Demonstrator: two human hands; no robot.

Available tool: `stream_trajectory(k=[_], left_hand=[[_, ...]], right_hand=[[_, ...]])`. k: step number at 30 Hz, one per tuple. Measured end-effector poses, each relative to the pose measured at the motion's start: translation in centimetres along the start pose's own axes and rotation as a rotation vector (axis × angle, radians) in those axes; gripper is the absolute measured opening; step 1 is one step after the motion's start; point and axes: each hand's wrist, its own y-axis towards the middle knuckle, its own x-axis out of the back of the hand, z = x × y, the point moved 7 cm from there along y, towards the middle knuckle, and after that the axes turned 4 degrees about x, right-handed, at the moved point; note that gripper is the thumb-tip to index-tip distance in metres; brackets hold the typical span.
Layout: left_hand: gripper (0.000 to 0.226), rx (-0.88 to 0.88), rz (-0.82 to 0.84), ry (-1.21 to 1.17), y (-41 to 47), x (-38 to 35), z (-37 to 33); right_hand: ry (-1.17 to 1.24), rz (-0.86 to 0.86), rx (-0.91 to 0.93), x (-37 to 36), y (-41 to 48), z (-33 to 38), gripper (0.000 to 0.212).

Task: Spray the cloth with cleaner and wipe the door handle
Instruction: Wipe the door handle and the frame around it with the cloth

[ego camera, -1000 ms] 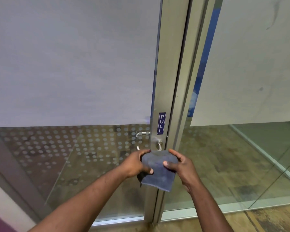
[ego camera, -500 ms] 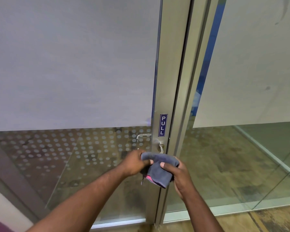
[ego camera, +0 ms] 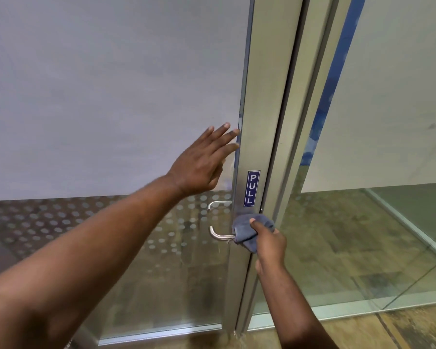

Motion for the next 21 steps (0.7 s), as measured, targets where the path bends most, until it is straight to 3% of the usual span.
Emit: stream_trajectory(k=[8,15,21], left_hand=[[0.047,-0.190,0.054,0.138,2.5,-2.6,1.5],[0.049,-0.229,0.011,0.210,2.2,-3.8,1.9],[0.050,-0.236,0.004,0.245,2.2,-3.9,2.0]], right_hand=[[0.018,-0.054,-0.008,-5.0,0.1,-1.9,0.016],[-0.045,-0.101,0.012,-6.0,-0.1,-3.6,0.041],[0.017,-0.152,-0.029,-6.6,-0.7,-4.2,0.030]])
